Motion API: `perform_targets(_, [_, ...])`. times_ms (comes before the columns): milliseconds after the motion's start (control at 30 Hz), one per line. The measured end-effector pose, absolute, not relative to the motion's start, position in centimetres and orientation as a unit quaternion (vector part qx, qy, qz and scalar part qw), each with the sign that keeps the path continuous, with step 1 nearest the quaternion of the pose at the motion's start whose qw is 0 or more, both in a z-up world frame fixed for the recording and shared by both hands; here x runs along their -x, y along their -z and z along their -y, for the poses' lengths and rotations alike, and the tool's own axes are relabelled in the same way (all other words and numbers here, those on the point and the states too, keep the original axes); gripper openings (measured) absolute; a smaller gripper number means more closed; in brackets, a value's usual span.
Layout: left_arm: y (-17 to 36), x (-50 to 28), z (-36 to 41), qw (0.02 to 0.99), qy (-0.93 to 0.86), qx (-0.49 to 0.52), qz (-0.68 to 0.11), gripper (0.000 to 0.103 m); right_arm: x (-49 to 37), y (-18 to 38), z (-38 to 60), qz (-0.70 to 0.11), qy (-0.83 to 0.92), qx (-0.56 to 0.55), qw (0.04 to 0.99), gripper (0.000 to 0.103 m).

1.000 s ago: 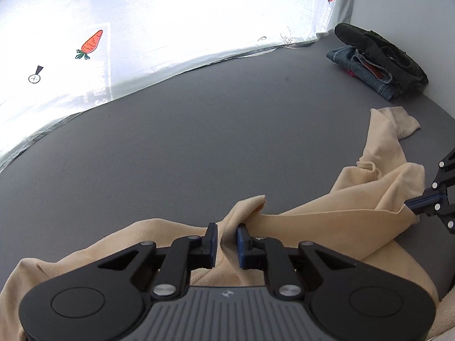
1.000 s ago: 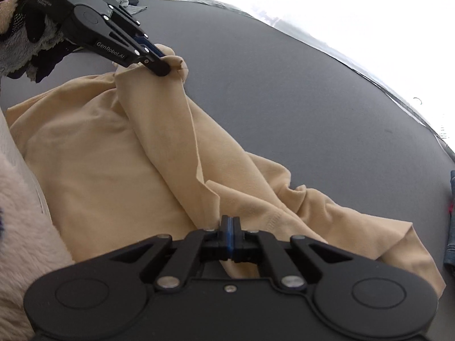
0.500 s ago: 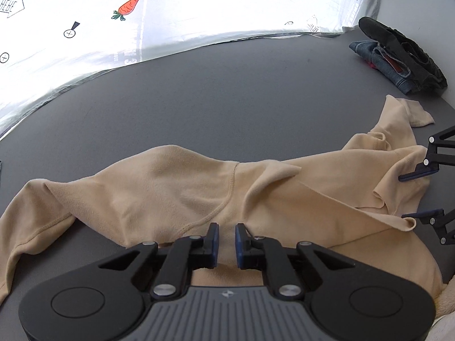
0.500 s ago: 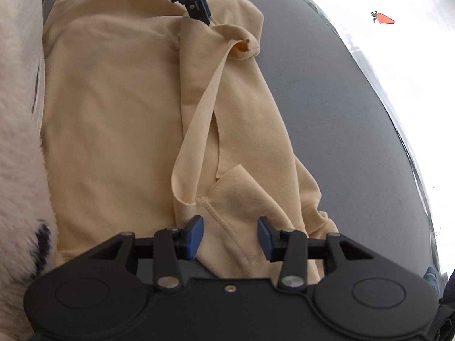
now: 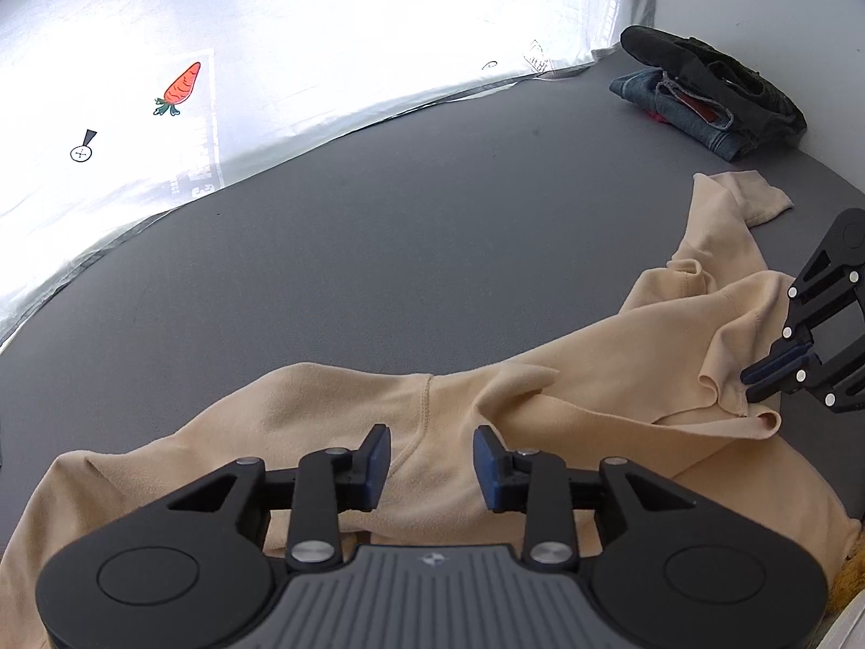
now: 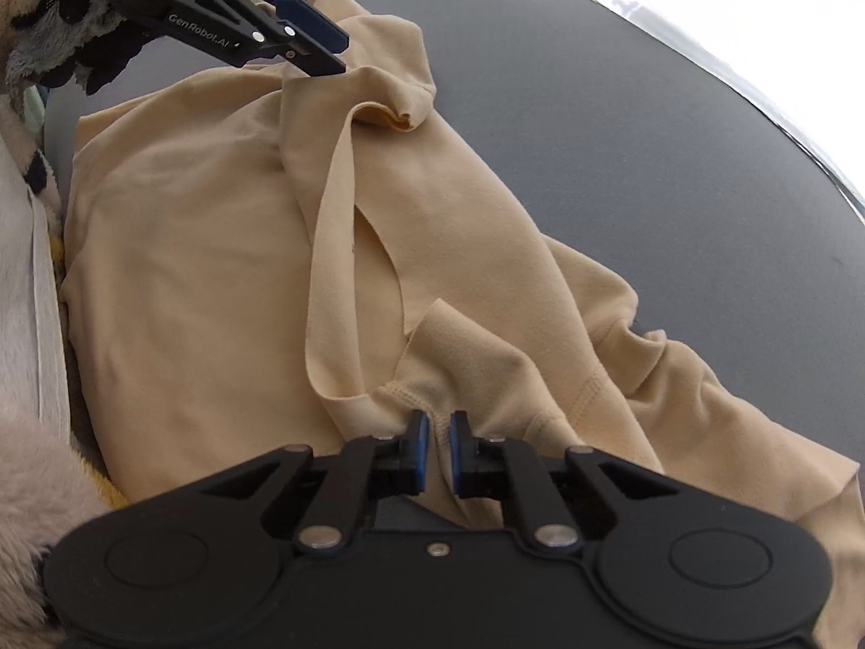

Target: Fold clothes

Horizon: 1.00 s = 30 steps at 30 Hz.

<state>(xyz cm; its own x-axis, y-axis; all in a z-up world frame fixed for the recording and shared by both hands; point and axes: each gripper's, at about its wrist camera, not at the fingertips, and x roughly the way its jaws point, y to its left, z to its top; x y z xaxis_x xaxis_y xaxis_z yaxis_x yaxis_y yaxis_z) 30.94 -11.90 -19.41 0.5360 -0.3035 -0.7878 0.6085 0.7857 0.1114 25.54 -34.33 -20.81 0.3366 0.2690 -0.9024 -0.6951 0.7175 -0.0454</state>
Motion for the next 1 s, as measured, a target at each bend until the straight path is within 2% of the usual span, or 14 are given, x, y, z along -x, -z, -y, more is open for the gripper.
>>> perform_targets(100, [19.8,-31.0,12.6,0.848,0.277,-0.212,-0.398,0.04,-24.5,20.7,34.2,-0.474,-0.27,0.209,0.812,0.004])
perform_targets(133, [20.1,-31.1,12.9,0.845,0.282,-0.222,-0.397,0.041,-24.3,20.7,34.3,-0.47,-0.257,0.202,0.82,0.0])
perform_targets(333, [21.5,-31.3,14.9,0.822,0.309,-0.277,-0.39,0.042,-23.1,18.7,36.5,-0.451,-0.181,0.127,0.865,0.0])
perform_targets(400, [21.6,-31.3,15.3,0.816,0.315,-0.29,-0.388,0.042,-22.8,18.4,36.3,-0.449,-0.172,0.135,0.866,0.0])
perform_targets(533, [21.8,-31.4,15.7,0.808,0.322,-0.313,-0.382,0.046,-22.3,18.5,34.9,-0.448,-0.189,0.196,0.851,0.008])
perform_targets(567, [21.9,-31.4,15.8,0.806,0.324,-0.318,-0.38,0.047,-22.5,18.8,34.4,-0.45,-0.197,0.204,0.847,0.017])
perform_targets(767, [20.7,-32.0,15.8,0.814,0.326,-0.303,-0.373,0.052,-22.8,19.8,31.9,-0.451,-0.22,0.206,0.84,0.044])
perform_targets(800, [20.7,-32.0,15.9,0.813,0.329,-0.304,-0.372,0.055,-22.9,20.0,31.9,-0.453,-0.22,0.202,0.84,0.046])
perform_targets(933, [21.6,-31.9,16.8,0.8,0.339,-0.323,-0.374,0.056,-24.0,20.8,32.8,-0.469,-0.212,0.13,0.847,0.048])
perform_targets(967, [21.8,-31.9,17.1,0.799,0.341,-0.323,-0.377,0.056,-24.3,20.9,33.2,-0.473,-0.208,0.107,0.85,0.047])
perform_targets(1000, [22.0,-31.8,17.3,0.797,0.342,-0.322,-0.379,0.056,-24.4,20.9,33.5,-0.474,-0.201,0.089,0.853,0.037])
